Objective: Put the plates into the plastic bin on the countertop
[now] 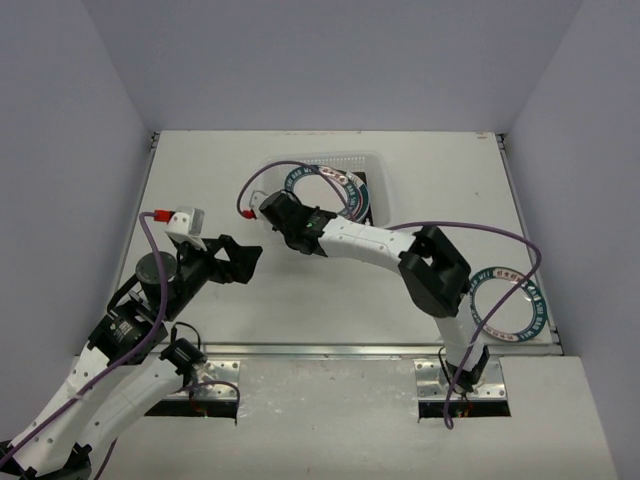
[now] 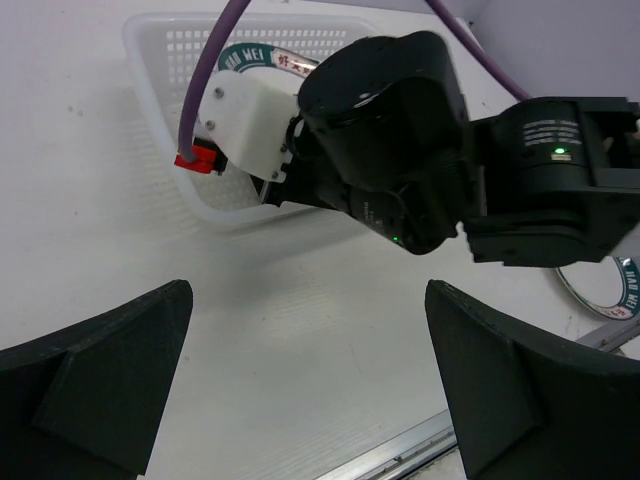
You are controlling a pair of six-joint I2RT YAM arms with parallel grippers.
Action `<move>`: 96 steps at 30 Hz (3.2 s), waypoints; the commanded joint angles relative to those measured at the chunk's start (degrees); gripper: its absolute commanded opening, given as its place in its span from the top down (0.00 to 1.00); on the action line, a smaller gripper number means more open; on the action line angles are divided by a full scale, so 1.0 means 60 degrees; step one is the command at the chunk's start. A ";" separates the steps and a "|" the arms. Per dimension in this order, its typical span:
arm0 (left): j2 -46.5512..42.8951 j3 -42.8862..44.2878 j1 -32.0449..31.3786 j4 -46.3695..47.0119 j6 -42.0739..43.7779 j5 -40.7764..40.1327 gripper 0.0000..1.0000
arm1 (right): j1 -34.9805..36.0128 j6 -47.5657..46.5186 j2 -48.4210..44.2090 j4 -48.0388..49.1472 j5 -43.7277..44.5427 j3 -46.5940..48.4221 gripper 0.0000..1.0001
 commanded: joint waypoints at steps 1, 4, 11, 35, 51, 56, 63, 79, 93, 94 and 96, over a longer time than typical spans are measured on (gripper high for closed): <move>0.0039 -0.0001 -0.0042 0.0317 -0.0046 -0.0137 0.00 | -0.0249 0.0713 0.0280 -0.0614 0.0600 0.1161 1.00; 0.0022 -0.0001 -0.0042 0.0317 -0.0048 -0.0144 0.00 | -0.0225 0.0816 0.0374 -0.0760 0.0631 0.1205 0.81; 0.0008 -0.0014 -0.0042 0.0317 -0.0048 -0.0149 0.00 | -0.0216 0.1175 -0.0181 -0.0758 0.0599 0.0846 0.17; 0.0052 -0.0001 -0.0042 0.0303 -0.0067 -0.0160 0.00 | -0.4452 1.0053 -0.8149 -0.4405 0.0716 -0.5759 0.01; -0.0050 -0.0030 -0.0071 0.0376 0.0004 0.0127 0.00 | -0.7303 1.2628 -0.3542 -0.6815 0.2527 -0.6061 0.01; 0.0008 -0.0016 -0.0086 0.0377 0.0053 0.0215 0.00 | -0.7802 1.1710 -0.3041 -0.5282 0.1526 -0.6225 0.01; -0.0034 -0.0030 -0.0127 0.0393 0.0069 0.0205 0.00 | -0.8556 1.0907 -0.2371 -0.4266 0.0681 -0.6276 0.06; -0.0319 -0.0001 -0.0266 0.0327 0.0011 -0.0102 0.00 | -0.8905 1.1428 -0.1755 -0.4082 0.0360 -0.6389 0.83; -0.0329 0.0002 -0.0320 0.0306 -0.0004 -0.0178 0.00 | -0.9271 1.1337 -0.2064 -0.3623 -0.0098 -0.6651 1.00; -0.0318 -0.0001 -0.0320 0.0314 -0.0004 -0.0192 0.00 | -0.9248 1.1206 -0.2212 -0.3582 -0.0145 -0.6654 1.00; -0.0302 -0.0001 -0.0320 0.0303 -0.0004 -0.0202 0.00 | -0.9115 1.0891 -0.2719 -0.3420 -0.0142 -0.6747 1.00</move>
